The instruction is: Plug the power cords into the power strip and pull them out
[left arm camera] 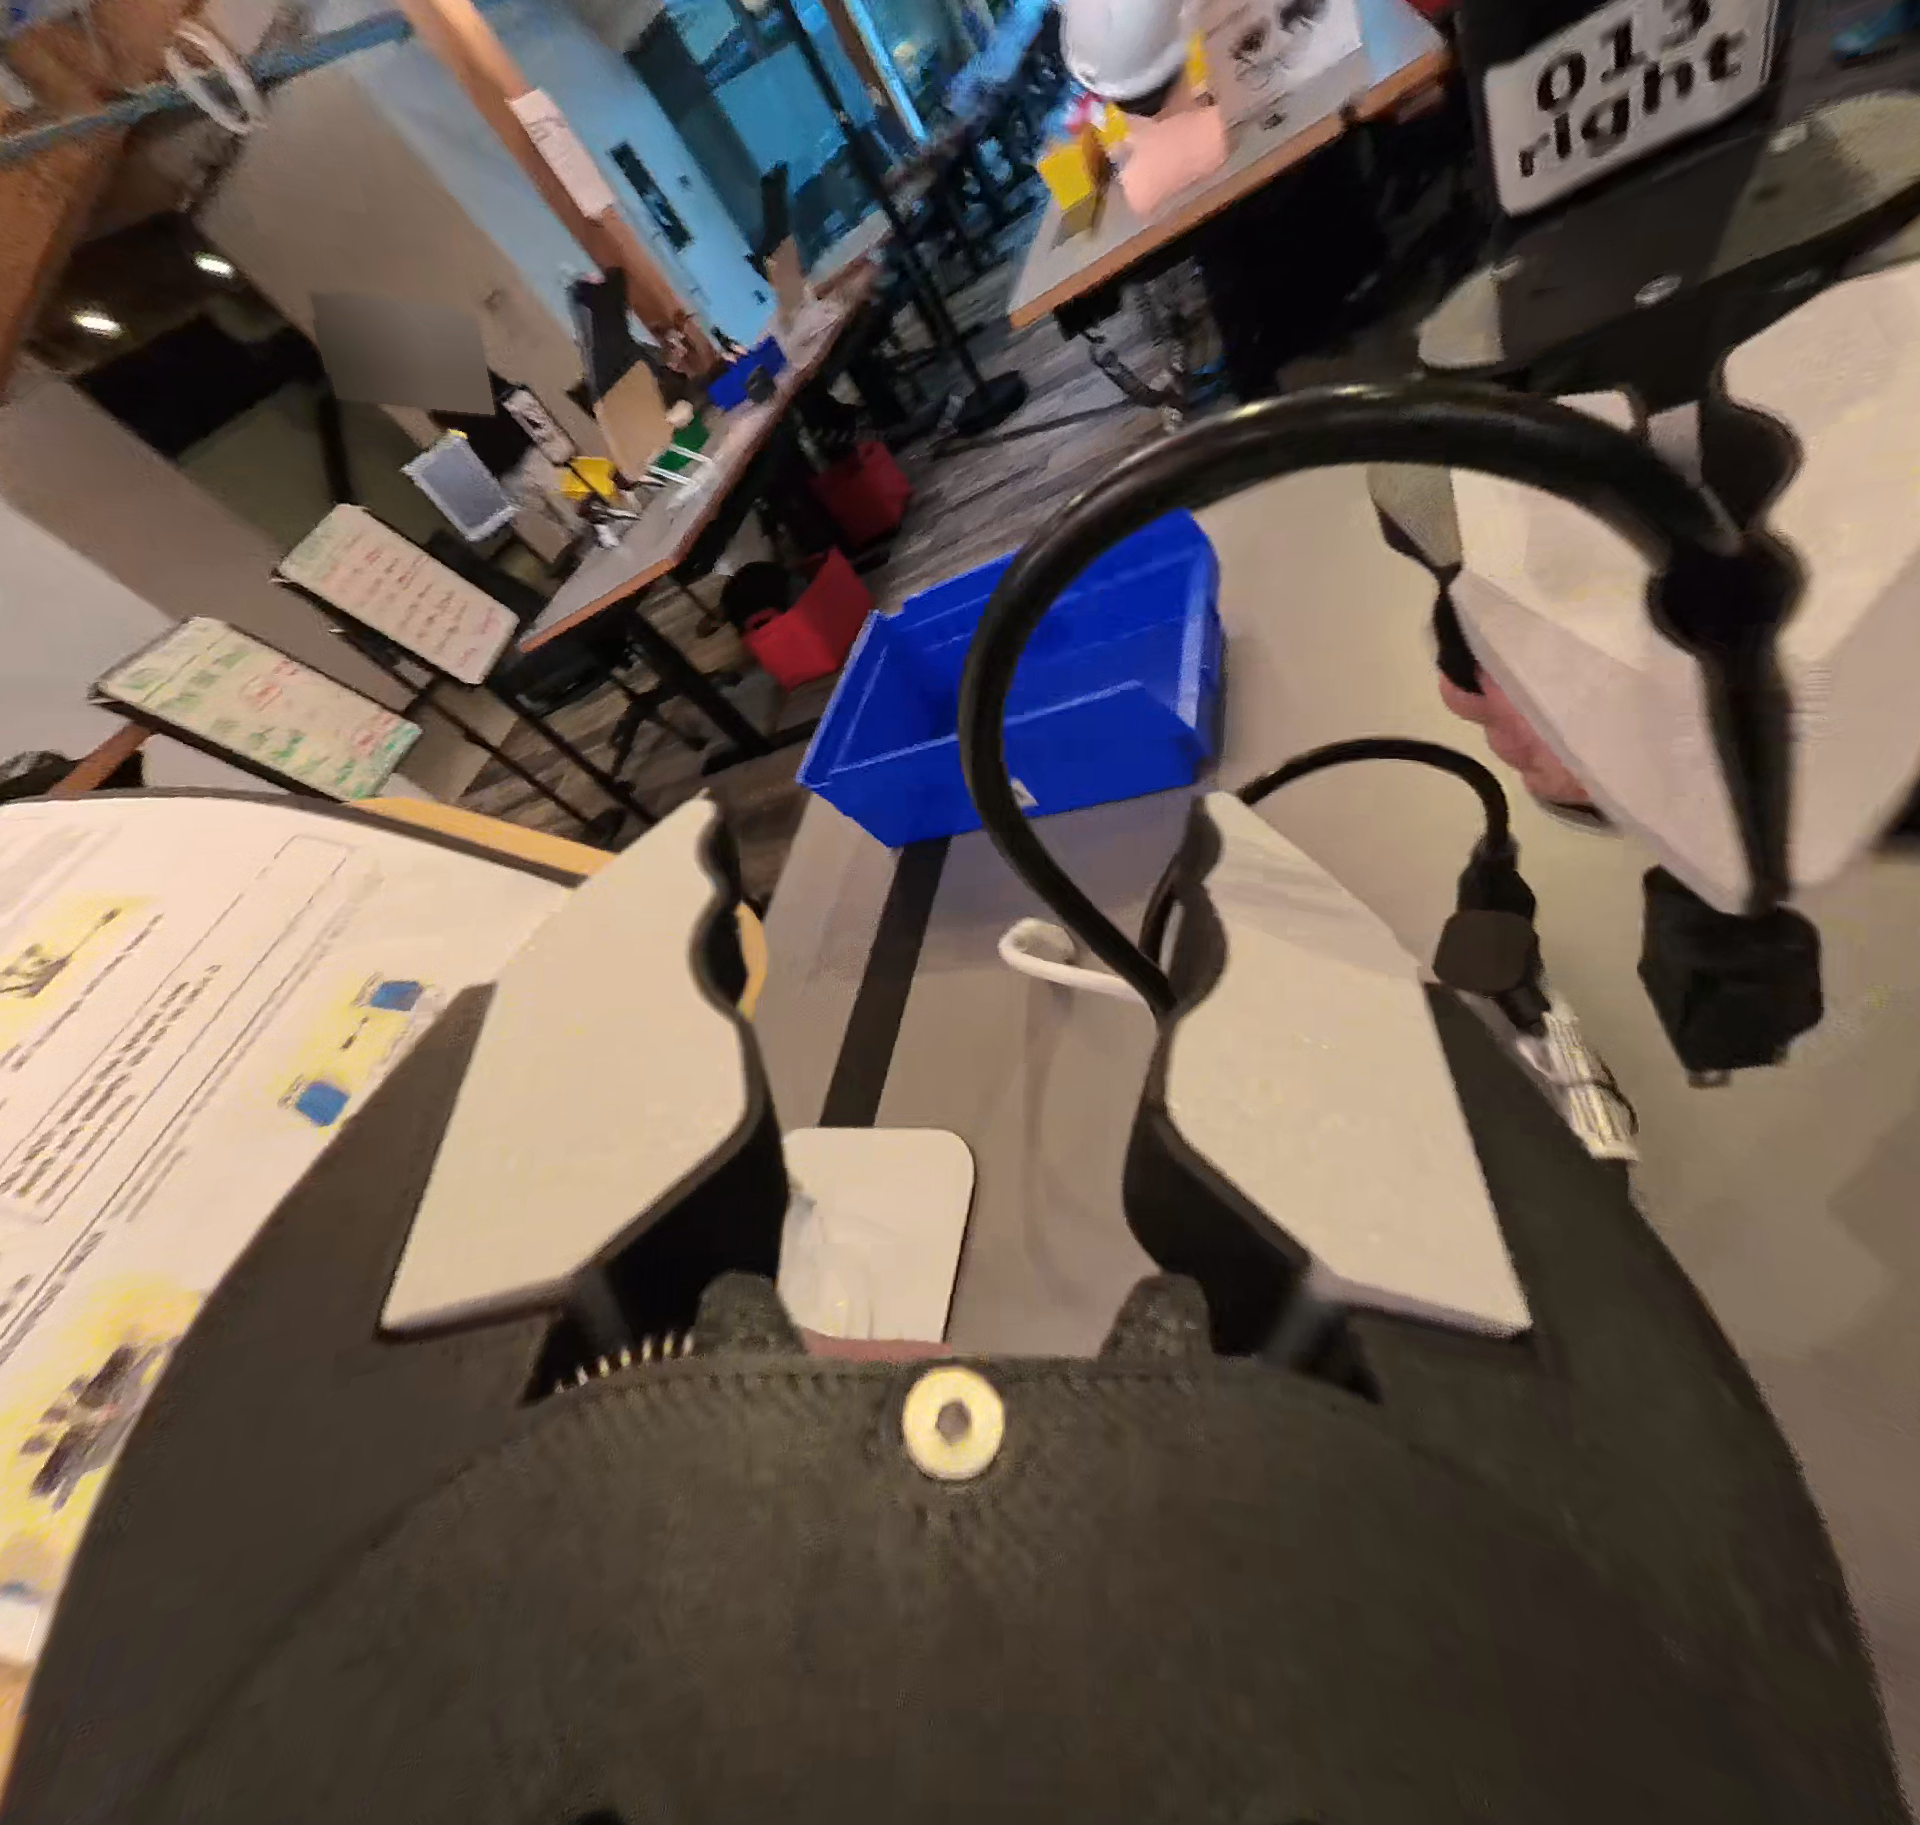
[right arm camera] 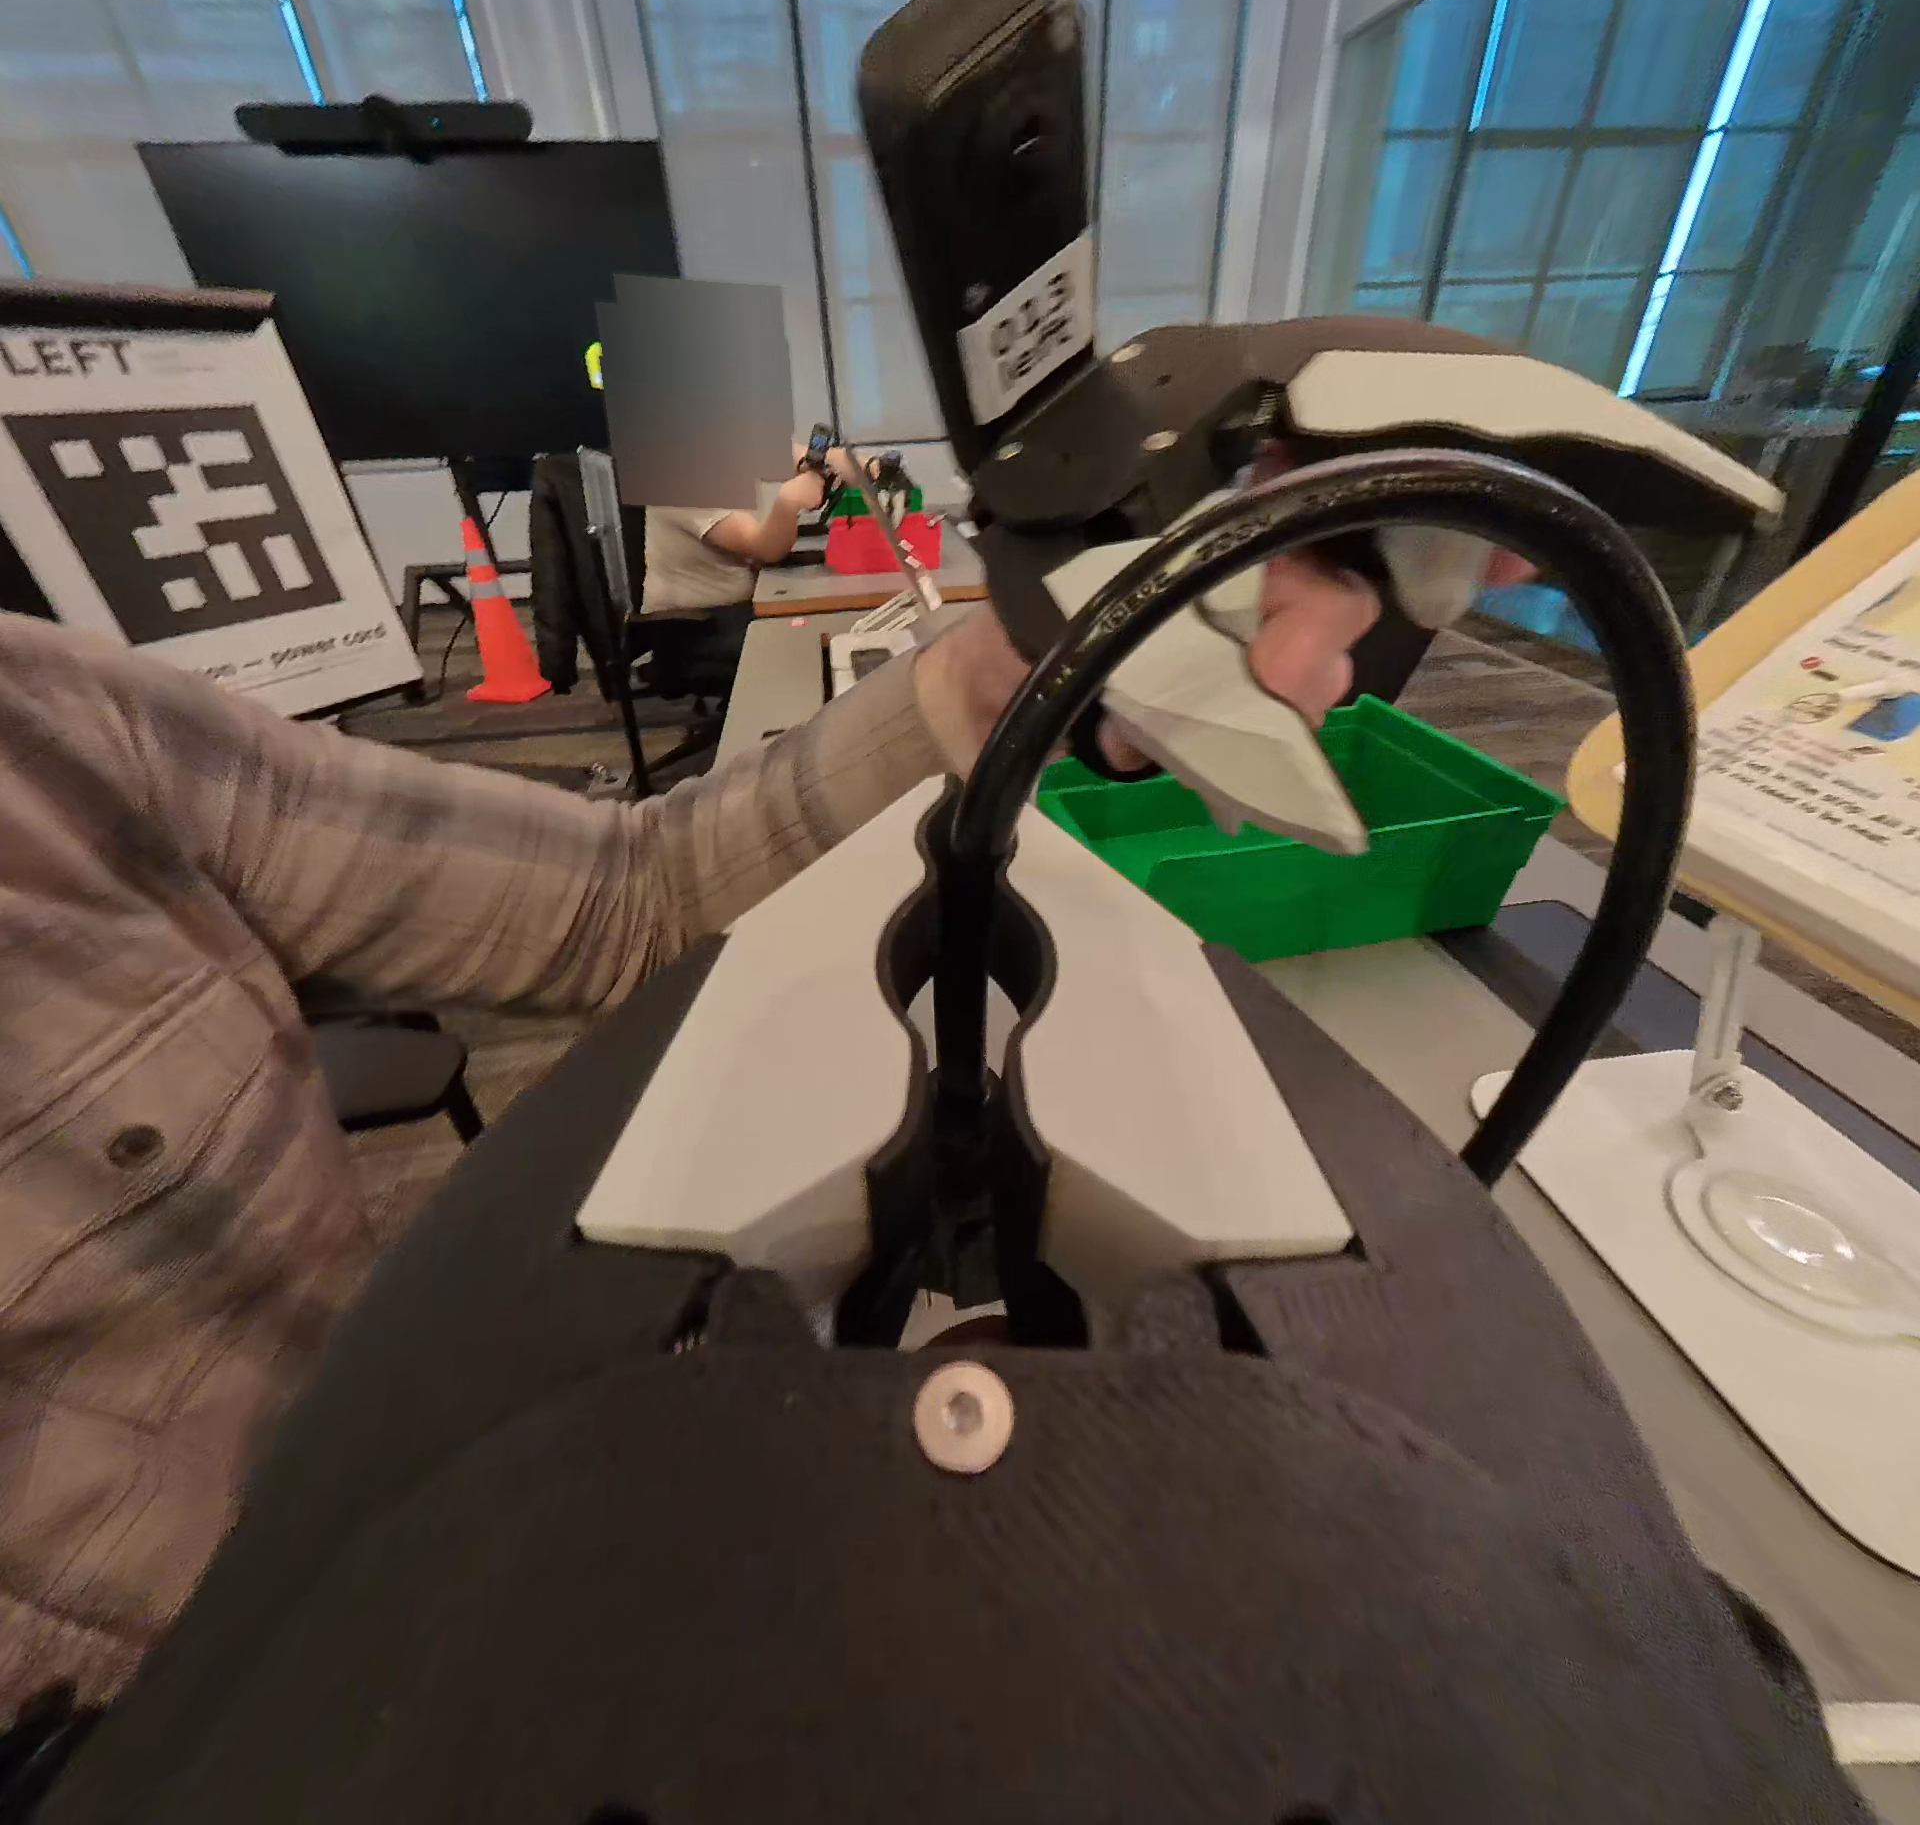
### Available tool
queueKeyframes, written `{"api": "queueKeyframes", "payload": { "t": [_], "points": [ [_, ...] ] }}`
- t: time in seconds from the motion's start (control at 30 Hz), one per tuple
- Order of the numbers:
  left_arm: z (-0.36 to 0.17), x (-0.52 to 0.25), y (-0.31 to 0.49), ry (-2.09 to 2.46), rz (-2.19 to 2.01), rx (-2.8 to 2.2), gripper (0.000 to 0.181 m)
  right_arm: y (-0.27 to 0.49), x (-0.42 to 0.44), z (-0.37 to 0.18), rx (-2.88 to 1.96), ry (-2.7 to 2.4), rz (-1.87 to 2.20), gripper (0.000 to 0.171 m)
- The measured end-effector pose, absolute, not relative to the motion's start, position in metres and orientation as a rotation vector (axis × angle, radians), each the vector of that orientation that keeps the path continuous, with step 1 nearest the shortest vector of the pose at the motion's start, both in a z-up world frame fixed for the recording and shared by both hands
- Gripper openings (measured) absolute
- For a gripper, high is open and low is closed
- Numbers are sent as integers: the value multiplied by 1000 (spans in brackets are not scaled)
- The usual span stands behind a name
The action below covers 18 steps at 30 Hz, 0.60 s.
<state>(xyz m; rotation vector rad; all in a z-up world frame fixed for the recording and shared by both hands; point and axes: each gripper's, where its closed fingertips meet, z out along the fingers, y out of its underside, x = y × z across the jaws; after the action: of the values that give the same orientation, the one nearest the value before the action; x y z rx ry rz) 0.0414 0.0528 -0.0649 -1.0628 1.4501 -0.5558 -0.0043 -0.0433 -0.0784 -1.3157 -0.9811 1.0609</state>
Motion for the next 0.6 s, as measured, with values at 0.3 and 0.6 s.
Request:
{"api": "queueKeyframes", "payload": {
  "t": [0.3,0.6],
  "points": [
    [-41,18,30,1277,-469,-986,65,-9,11,-57,-1303,-844,996,0],
    [-55,15,12,1408,-589,-996,82,9,27,-37,-1268,-742,1012,0]
  ]
}}
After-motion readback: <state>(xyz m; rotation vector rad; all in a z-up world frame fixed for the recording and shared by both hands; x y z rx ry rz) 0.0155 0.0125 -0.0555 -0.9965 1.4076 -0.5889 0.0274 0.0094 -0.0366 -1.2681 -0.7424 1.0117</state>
